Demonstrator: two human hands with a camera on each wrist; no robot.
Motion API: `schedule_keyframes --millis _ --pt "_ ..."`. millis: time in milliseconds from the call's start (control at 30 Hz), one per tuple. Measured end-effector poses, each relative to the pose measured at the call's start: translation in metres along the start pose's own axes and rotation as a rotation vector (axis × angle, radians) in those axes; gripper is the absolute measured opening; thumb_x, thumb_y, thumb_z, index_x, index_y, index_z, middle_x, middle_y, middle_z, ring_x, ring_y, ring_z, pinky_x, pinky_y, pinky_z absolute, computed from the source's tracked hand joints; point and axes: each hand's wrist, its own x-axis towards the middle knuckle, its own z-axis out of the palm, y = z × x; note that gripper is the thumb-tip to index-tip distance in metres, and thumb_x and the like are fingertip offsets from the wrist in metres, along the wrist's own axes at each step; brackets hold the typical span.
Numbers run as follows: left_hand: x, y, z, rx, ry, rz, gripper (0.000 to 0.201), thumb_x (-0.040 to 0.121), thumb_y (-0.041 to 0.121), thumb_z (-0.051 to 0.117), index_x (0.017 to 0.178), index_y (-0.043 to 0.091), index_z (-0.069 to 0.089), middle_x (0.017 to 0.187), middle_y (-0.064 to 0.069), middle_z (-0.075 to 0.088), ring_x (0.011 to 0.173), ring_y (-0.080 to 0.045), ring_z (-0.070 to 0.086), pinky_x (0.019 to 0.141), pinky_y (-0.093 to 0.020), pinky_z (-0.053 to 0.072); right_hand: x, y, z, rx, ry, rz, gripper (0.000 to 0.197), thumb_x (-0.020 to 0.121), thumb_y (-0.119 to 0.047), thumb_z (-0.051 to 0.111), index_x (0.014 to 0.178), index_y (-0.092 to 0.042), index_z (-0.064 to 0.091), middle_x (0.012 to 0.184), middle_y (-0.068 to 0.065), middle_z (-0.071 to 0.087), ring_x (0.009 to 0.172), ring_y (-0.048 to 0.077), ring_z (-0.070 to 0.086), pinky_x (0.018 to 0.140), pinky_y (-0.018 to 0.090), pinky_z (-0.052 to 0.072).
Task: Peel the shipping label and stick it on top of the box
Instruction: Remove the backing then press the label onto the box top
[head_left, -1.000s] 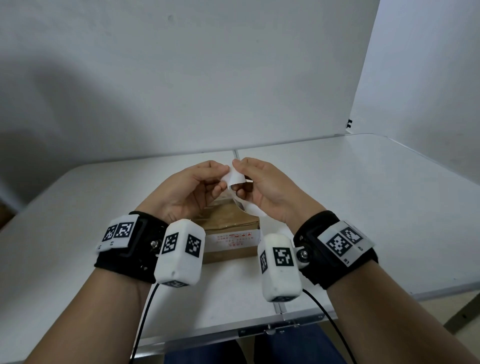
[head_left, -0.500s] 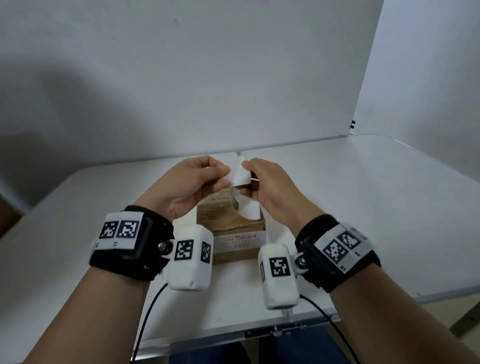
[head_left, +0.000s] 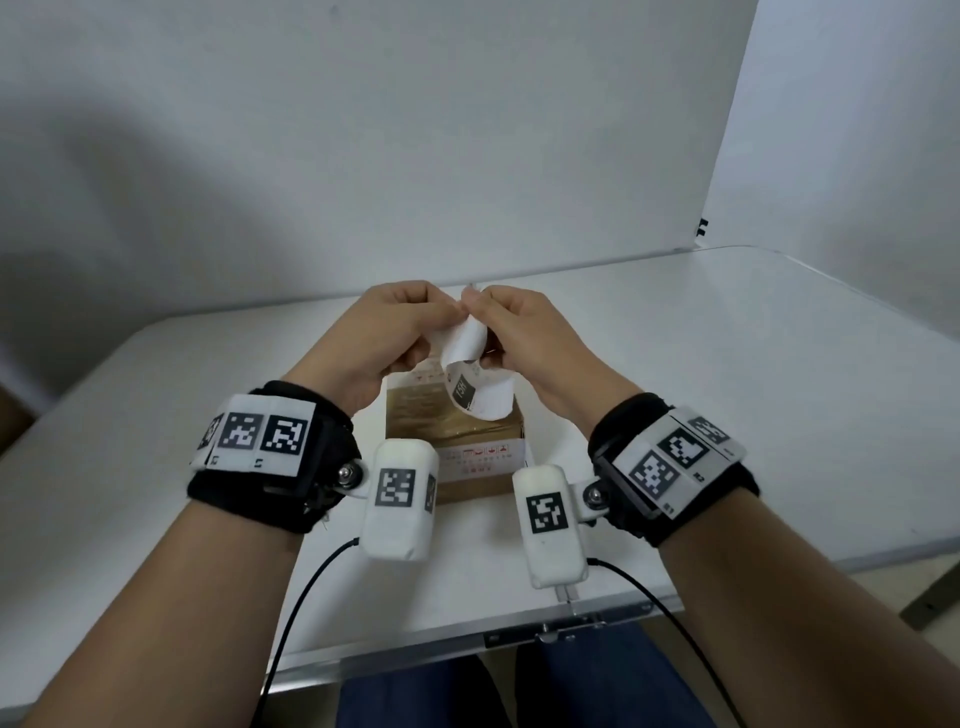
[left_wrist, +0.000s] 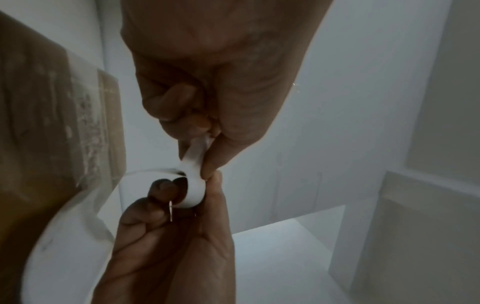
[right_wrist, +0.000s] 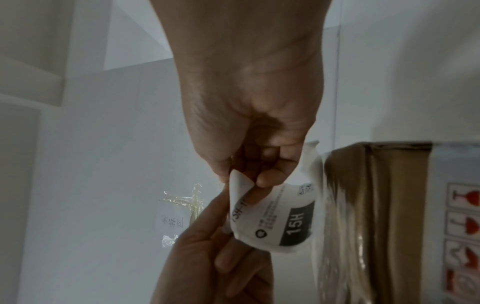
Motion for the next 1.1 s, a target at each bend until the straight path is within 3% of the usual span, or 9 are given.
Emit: schedule_keyframes --millis 133,267,433,600,767,867,1100 --pt "0.002 -0.004 0.000 -0.130 0.029 -0.016 0.019 0.087 0.018 0.068 0.069 0.015 0.063 0.055 0.004 0.054 0.040 -0.006 0.036 0.038 -0.014 0.029 -0.001 0.000 0.004 0.089 0.050 0.006 0.029 0.097 -0.029 0.053 0.075 -0.011 0.061 0.079 0.010 0.060 0.063 0.016 0.056 0.058 0.025 0.049" --pt "0.005 -0.004 -0.005 -0.214 0.110 0.010 0.017 0.088 0.016 0.068 0.072 0.012 0.064 0.057 0.004 0.056 0.042 -0.006 0.041 0.045 -0.015 0.037 -0.003 -0.002 0.009 0.174 0.131 -0.031 0.026 0.096 -0.026 0.054 0.077 -0.009 0.061 0.076 0.012 0.060 0.059 0.014 0.060 0.058 0.025 0.048" --pt "0.009 -0.003 -0.012 -0.199 0.245 0.114 0.017 0.088 0.015 0.067 0.073 0.011 0.060 0.054 0.003 0.050 0.042 -0.006 0.041 0.044 -0.016 0.038 -0.002 -0.005 0.009 0.176 0.210 -0.118 0.027 0.096 -0.021 0.053 0.076 -0.005 0.059 0.057 0.003 0.052 0.049 0.009 0.058 0.054 0.022 0.047" --pt "0.011 -0.008 -0.014 -0.233 0.331 0.131 0.023 0.089 0.017 0.066 0.068 0.015 0.057 0.048 0.007 0.050 0.044 -0.007 0.041 0.049 -0.018 0.038 0.000 -0.003 0.012 0.165 0.320 -0.149 0.039 0.095 -0.025 0.055 0.058 -0.015 0.050 0.053 -0.005 0.050 0.051 0.012 0.051 0.057 0.031 0.047" --pt "0.014 -0.015 -0.022 -0.238 0.373 0.147 0.023 0.089 0.017 0.067 0.068 0.016 0.056 0.050 0.006 0.049 0.044 -0.007 0.041 0.049 -0.019 0.037 -0.001 0.001 0.007 0.176 0.301 -0.130 0.033 0.096 -0.022 0.054 0.066 -0.007 0.054 0.053 -0.002 0.049 0.044 0.008 0.047 0.053 0.026 0.044" --pt "0.015 -0.020 -0.029 -0.209 0.404 0.157 0.023 0.089 0.018 0.066 0.068 0.017 0.057 0.053 0.005 0.050 0.046 -0.008 0.042 0.050 -0.019 0.039 -0.001 0.005 0.005 0.173 0.305 -0.115 0.036 0.096 -0.021 0.055 0.061 -0.011 0.052 0.051 -0.004 0.049 0.044 0.007 0.047 0.057 0.029 0.046" --pt "0.024 -0.043 -0.062 -0.289 0.477 0.062 0.019 0.089 0.018 0.067 0.071 0.017 0.059 0.048 0.008 0.051 0.044 -0.006 0.043 0.049 -0.017 0.041 0.000 0.008 -0.002 0.183 0.310 -0.059 0.035 0.096 -0.019 0.053 0.062 -0.010 0.051 0.055 0.000 0.048 0.043 0.006 0.049 0.054 0.023 0.046"
